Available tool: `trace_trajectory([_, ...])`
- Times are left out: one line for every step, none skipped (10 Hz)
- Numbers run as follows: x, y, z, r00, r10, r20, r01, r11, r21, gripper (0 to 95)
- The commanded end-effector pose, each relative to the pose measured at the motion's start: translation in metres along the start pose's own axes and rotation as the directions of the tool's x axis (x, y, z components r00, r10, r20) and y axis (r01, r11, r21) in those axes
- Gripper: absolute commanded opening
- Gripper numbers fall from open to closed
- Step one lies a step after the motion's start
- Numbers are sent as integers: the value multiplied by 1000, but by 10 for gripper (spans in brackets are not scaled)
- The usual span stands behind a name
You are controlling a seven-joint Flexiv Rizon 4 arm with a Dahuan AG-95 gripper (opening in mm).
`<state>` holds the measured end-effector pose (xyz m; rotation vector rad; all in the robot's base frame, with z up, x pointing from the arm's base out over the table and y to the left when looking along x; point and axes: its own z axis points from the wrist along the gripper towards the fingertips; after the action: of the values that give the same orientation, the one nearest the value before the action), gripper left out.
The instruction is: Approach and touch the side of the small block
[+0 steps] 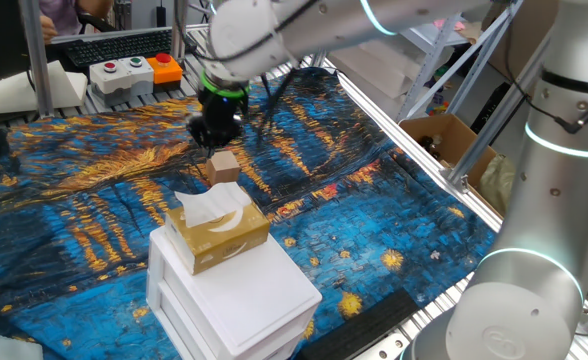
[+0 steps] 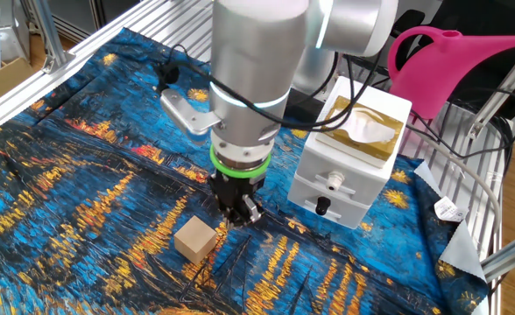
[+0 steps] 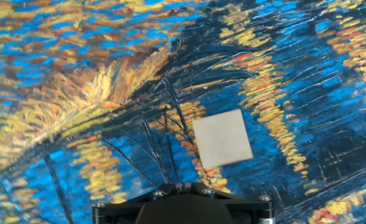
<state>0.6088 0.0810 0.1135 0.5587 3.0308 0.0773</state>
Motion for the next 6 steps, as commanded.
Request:
trace_trajectory([-6, 4, -1, 1000, 8, -10, -8, 1000, 6, 0])
trace_trajectory([-7, 6, -8, 1000, 23, -8, -23, 999, 27, 0])
trace_trajectory([-7, 8, -13, 1000, 28, -5, -27, 999, 35, 0])
trace_trajectory([-9, 12, -41, 999, 33, -10, -33, 999, 43, 0])
trace_trajectory([-9, 12, -41, 999, 32, -20, -31, 998, 46, 0])
trace_trajectory([-9, 12, -41, 999, 27, -35, -26, 999, 44, 0])
